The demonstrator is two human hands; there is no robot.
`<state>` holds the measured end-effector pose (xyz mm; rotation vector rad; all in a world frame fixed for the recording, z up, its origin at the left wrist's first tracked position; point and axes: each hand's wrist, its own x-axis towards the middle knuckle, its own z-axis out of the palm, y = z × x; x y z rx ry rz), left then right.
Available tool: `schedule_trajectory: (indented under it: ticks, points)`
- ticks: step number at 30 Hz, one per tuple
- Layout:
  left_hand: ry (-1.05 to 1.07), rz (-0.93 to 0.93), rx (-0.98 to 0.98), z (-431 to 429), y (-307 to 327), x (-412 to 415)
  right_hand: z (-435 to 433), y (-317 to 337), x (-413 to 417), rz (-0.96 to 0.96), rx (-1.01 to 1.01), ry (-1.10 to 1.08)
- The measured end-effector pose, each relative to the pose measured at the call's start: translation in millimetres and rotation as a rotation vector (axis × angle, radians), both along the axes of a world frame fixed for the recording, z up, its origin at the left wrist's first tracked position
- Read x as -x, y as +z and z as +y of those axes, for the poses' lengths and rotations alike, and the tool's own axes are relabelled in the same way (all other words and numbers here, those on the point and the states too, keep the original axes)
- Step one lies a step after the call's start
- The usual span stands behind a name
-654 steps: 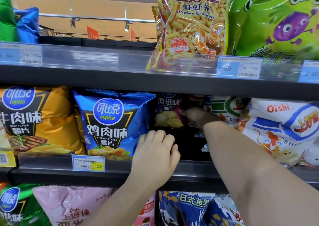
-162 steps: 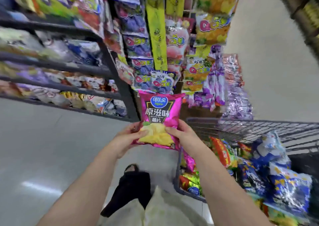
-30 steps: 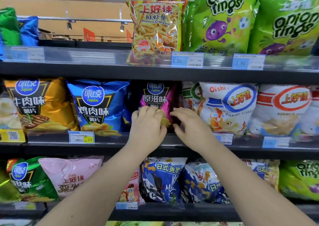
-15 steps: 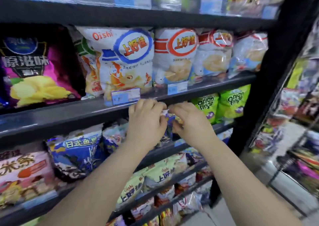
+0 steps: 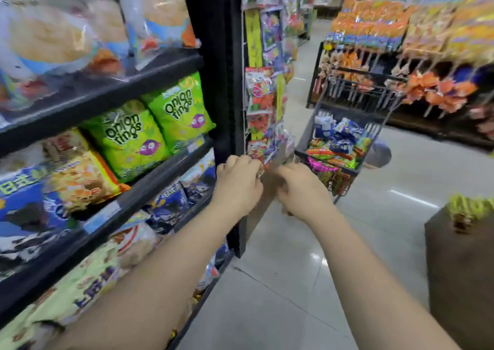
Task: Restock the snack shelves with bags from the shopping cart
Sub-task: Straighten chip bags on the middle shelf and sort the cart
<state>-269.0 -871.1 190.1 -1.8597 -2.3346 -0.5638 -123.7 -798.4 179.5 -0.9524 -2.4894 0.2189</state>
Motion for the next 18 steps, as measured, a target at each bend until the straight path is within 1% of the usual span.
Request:
schedule_trajectory:
  ticks: [4, 6, 9, 13, 18]
  points:
    - [-0.137, 0.004, 0.083, 87.5, -35.3, -83.9, 58.1, -37.2, -80.5, -0.075, 0.095, -0.192]
    - [-0.185, 0.006, 0.137, 123.8, -50.1, -122.1, 83.2, -56.2, -113.6, -0.104, 0.183, -0.246]
    - [-0.251, 0.012, 0.246, 167.7, -73.1, -165.1, 118.9, -83.1, -155.4, -0.163, 0.261, -0.330]
    - [-0.287, 0.041, 0.346, 213.7, -103.2, -187.3, 156.6, -111.2, -190.3, -0.137, 0.352, -0.396]
    - [-0.339, 0.066, 0.443, 301.9, -130.8, -191.7, 225.8, -133.5, -207.3, -0.164, 0.428, -0.459]
